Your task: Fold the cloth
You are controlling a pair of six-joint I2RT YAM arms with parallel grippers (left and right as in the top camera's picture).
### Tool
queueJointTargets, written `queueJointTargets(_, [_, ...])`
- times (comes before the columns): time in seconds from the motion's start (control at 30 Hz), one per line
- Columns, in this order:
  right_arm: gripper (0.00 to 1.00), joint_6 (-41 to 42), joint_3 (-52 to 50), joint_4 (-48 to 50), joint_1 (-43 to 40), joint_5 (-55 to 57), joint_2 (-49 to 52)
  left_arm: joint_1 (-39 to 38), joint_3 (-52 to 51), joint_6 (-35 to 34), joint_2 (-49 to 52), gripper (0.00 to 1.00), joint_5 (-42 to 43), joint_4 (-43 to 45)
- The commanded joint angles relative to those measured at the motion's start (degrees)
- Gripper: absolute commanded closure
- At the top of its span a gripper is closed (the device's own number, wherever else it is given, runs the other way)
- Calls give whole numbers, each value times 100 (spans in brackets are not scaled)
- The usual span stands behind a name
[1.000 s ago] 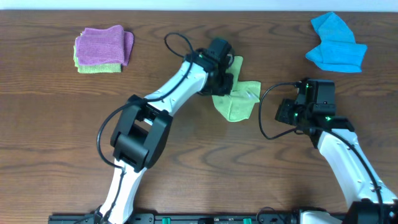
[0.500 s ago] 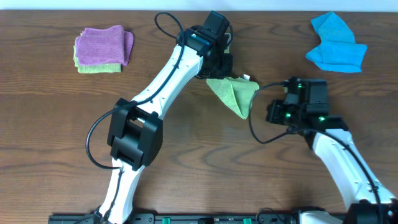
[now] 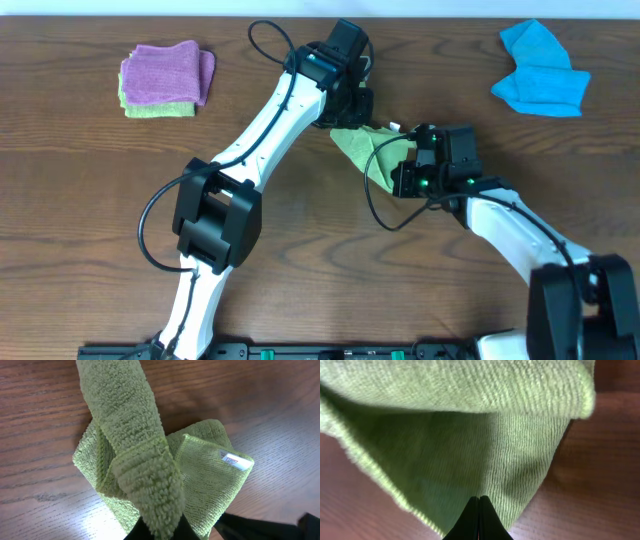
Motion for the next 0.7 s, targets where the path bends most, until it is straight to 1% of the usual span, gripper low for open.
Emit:
queueJointTargets(0.0, [99,140,81,181,35,-155,219,9,138,-2,-46,94,-26,-15])
queueJointTargets(0.37, [98,332,81,859,236,-254,817,9,138,-11,-46,94,-83,103])
queueJointTargets(0.5, [98,354,83,859,420,-247,933,9,138,-101,-46,94,-376,186])
queueJointTargets(0.67, [99,380,92,883,514,-229,970,13,155,-151,-48,94,-409,306])
